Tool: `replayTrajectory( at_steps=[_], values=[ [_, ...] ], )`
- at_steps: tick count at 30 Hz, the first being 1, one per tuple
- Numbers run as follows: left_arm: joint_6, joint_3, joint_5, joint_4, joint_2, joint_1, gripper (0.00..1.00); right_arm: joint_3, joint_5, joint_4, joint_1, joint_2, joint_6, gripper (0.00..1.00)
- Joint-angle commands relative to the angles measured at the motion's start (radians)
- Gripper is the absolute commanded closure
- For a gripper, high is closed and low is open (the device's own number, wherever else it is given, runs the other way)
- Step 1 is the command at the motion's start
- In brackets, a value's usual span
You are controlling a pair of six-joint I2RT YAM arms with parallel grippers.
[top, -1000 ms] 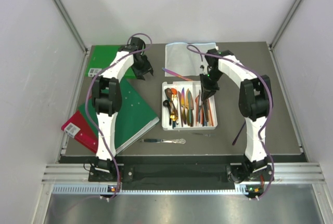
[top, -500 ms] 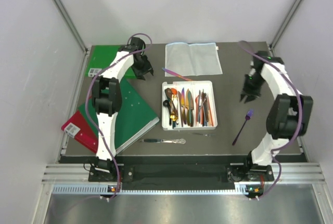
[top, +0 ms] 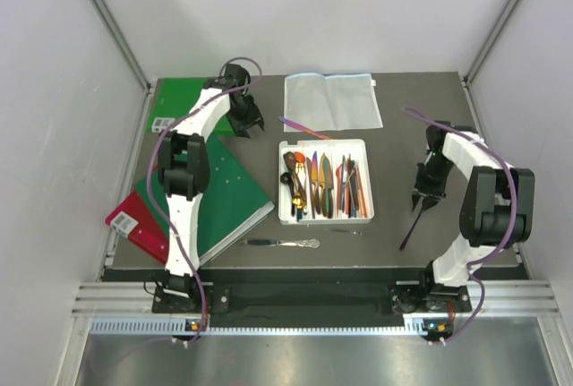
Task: Sort the eating utensils into containers
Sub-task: Place the fork in the storage box, then pick up the fork at the center of the board.
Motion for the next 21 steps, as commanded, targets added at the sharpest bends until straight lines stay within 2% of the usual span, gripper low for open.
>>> replayTrajectory(
  at_steps=[1,21],
  values=[
    [0.011,0.028,0.007,0.01,0.0,-0.001,0.43,-0.001,0.073,0.046,-0.012,-0.013,0.033,0.73],
    [0.01,0.039,0.002,0.005,0.006,-0.001,0.43,-0.034,0.11,0.141,-0.093,0.111,0.037,0.72]
  ],
)
